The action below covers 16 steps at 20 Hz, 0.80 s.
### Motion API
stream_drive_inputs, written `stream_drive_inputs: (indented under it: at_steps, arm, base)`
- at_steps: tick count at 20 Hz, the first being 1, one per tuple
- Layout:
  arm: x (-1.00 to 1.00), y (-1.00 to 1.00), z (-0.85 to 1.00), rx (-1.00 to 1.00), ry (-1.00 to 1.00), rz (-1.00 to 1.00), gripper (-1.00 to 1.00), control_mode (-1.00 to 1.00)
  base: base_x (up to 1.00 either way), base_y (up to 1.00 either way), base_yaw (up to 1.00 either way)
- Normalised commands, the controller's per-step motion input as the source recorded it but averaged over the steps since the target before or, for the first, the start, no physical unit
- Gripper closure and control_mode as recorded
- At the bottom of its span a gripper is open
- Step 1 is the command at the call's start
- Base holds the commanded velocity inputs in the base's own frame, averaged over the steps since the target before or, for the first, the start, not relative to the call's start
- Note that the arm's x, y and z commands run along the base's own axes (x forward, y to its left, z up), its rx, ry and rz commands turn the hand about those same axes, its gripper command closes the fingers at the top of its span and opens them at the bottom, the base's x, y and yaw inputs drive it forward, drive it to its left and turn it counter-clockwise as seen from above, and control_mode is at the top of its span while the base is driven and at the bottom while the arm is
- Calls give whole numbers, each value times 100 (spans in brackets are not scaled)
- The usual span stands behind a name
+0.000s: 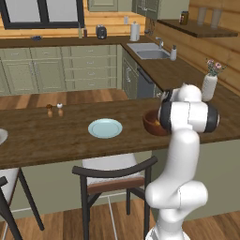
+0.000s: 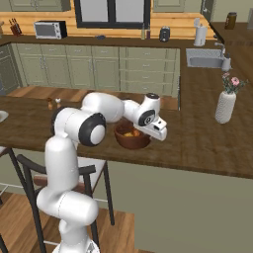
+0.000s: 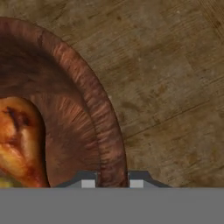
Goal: Pick the chicken drumstick and squash from their plates and place them in the bowl. Then put the bowl in the fridge.
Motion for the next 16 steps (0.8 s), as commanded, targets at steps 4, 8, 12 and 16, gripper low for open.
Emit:
stream_drive_inputs:
  at_steps: [4, 8, 12, 16]
  arm:
    - [-52, 0, 100, 11, 0, 0, 100, -100]
    - [-48, 31, 100, 6, 0, 0, 100, -100]
    - [-54, 91, 100, 0, 0, 0, 100, -100]
    - [-92, 89, 98, -1, 0, -12, 100, -100]
  base:
    - [0, 0, 0]
    - [0, 0, 0]
    - [0, 0, 0]
    - [0, 0, 0]
